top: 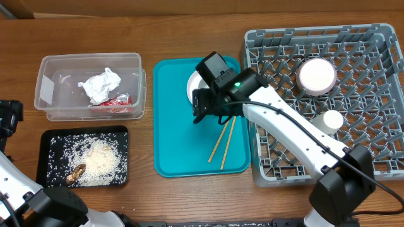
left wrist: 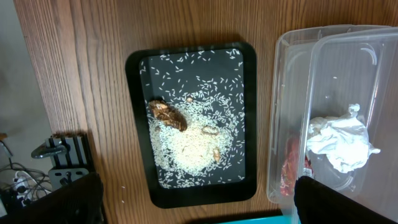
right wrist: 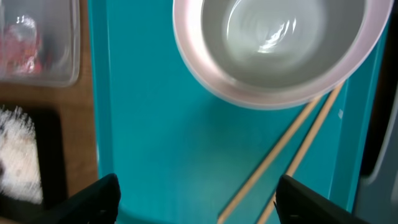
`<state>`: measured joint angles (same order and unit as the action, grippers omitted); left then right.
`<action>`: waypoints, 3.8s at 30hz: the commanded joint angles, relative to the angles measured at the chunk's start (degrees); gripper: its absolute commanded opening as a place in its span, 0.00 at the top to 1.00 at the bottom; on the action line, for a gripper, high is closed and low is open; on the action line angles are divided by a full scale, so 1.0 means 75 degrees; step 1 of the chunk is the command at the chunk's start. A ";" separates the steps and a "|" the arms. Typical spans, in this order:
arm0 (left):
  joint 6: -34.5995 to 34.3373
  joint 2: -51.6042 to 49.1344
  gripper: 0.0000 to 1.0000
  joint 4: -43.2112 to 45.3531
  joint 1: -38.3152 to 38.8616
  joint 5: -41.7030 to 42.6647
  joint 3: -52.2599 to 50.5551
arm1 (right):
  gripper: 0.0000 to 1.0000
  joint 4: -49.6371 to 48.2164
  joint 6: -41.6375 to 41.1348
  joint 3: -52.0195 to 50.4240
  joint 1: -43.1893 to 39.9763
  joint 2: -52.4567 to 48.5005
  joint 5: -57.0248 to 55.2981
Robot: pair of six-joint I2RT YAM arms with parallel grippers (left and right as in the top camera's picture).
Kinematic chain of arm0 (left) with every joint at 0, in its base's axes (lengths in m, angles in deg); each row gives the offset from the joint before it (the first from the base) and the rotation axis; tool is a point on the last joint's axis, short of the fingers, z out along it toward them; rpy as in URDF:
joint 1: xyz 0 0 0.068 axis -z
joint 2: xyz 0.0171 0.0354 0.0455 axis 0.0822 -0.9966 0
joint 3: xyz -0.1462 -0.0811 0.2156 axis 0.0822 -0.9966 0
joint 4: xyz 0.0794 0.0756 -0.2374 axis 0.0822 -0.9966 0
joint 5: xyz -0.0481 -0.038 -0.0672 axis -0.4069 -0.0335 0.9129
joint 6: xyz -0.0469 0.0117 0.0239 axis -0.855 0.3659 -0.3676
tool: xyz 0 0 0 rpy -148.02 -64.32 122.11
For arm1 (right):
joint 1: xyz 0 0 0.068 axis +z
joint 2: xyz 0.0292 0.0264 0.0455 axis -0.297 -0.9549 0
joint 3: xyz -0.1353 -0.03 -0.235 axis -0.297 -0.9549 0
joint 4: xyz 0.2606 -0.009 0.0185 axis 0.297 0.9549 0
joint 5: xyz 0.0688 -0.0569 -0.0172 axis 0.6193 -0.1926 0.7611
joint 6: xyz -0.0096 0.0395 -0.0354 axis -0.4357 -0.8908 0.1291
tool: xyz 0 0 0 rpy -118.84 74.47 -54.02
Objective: Sort waste into correct bins and load items into the dishwasher
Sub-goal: 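Lower the right gripper onto the wooden chopsticks on the teal tray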
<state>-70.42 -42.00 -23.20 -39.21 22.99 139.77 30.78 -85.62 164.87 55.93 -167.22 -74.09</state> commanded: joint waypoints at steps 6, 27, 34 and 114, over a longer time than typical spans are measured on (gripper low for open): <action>-0.0157 0.0064 0.00 0.0006 -0.0041 -0.0079 0.0096 | 0.32 0.0597 -0.0463 -0.0189 -0.0006 0.0137 0.0157; -0.0157 0.0064 0.00 0.0006 -0.0041 -0.0079 0.0096 | 0.14 0.0198 -0.2932 -0.1093 -0.0017 0.0137 -0.0749; -0.0157 0.0064 0.00 0.0006 -0.0041 -0.0079 0.0096 | 0.00 0.0105 -0.2938 -0.1096 -0.0012 0.0137 -0.0723; -0.0157 0.0064 0.00 0.0006 -0.0041 -0.0082 0.0096 | 0.58 -0.2154 -0.4424 -0.2786 -0.0012 -0.1239 -0.0525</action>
<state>-70.42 -42.00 -23.20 -39.21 22.99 139.77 14.80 -116.83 144.39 55.93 -174.41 -78.33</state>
